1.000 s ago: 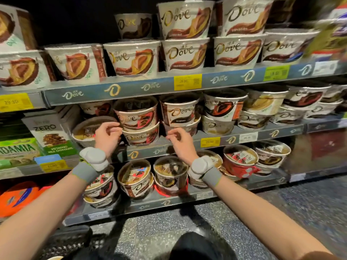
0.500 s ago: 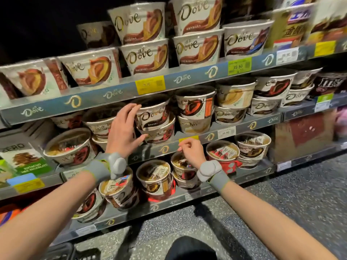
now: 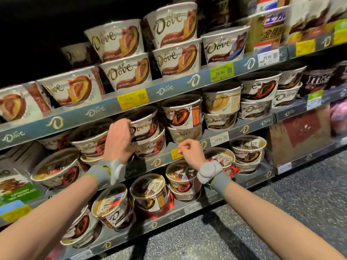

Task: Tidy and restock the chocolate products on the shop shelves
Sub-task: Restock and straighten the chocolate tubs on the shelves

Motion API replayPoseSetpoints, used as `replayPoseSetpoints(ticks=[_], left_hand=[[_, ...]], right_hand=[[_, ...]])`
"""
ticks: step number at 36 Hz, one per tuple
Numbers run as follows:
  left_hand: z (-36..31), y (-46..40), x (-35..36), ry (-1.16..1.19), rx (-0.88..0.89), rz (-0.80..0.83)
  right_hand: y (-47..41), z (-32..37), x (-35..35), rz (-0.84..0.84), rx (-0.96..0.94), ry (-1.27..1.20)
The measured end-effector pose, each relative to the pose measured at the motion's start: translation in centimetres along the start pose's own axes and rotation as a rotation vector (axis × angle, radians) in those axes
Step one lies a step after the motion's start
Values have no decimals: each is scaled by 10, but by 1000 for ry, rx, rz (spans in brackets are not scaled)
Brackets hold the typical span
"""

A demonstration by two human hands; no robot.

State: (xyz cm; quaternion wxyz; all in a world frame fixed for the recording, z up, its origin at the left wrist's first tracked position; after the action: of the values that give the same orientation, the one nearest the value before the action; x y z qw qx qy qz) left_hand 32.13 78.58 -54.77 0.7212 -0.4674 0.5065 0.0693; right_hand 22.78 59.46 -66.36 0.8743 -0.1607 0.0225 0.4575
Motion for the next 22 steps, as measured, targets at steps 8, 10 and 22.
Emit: replayPoseSetpoints(ticks=[8, 10, 22], left_hand=[[1, 1, -2, 62, -45, 24], [0, 1, -4, 83, -61, 31], [2, 1, -6, 145, -58, 38]], right_hand=[[-5, 9, -23, -56, -30, 27], [-12, 8, -37, -144, -30, 27], [-65, 29, -64, -206, 281, -379]])
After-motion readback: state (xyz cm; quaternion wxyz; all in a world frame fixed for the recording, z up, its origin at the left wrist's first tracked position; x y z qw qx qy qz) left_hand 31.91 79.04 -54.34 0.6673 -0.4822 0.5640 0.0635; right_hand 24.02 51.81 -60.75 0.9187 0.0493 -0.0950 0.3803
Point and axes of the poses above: each hand's wrist, its own y-axis away from the middle knuckle, its own x-axis out of the palm, z = x × y, the point moved 6 cm from there along -y, towards the middle knuckle, and after that the axes turned 8 degrees about -x, right-handed, at the moved point
